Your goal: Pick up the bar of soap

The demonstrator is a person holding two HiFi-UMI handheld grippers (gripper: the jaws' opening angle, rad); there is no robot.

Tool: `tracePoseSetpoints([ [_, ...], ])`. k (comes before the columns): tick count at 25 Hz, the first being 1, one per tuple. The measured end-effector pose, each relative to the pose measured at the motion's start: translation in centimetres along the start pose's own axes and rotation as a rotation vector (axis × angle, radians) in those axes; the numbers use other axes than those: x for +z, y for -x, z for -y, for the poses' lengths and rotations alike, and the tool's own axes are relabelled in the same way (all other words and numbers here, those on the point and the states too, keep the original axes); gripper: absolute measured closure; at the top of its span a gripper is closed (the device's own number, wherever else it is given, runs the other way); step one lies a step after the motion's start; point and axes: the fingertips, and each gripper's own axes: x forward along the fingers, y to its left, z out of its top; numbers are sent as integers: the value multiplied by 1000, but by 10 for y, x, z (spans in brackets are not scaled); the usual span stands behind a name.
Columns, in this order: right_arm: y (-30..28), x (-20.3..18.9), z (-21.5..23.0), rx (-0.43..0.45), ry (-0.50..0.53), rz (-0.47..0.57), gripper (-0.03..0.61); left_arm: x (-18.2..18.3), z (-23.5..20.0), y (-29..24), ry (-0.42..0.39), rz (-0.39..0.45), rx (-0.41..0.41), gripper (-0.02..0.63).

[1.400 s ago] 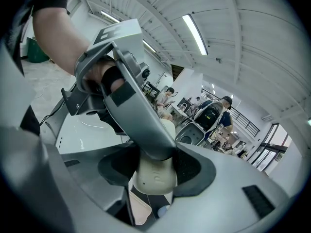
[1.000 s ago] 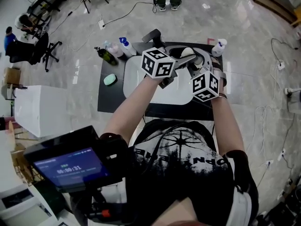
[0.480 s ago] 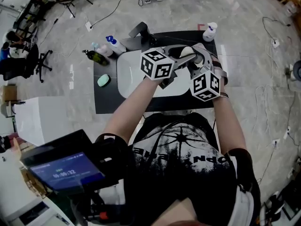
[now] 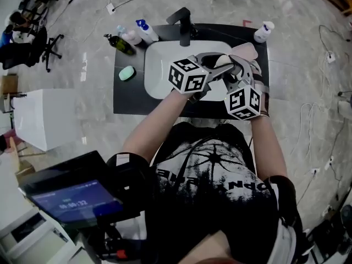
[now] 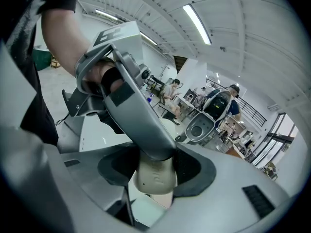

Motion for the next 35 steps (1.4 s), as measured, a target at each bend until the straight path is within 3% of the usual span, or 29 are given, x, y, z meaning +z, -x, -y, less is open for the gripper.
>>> tracePoseSetpoints([
  [22, -143, 187, -222, 492, 270, 252, 365, -81, -129, 290, 257, 243, 513, 440],
  [29, -155, 211, -291, 615, 334, 293, 365, -124, -137, 350, 328, 280, 628, 442],
  [35, -186, 214, -337, 702, 348, 263, 365, -161, -165, 381, 380, 263, 677, 440],
])
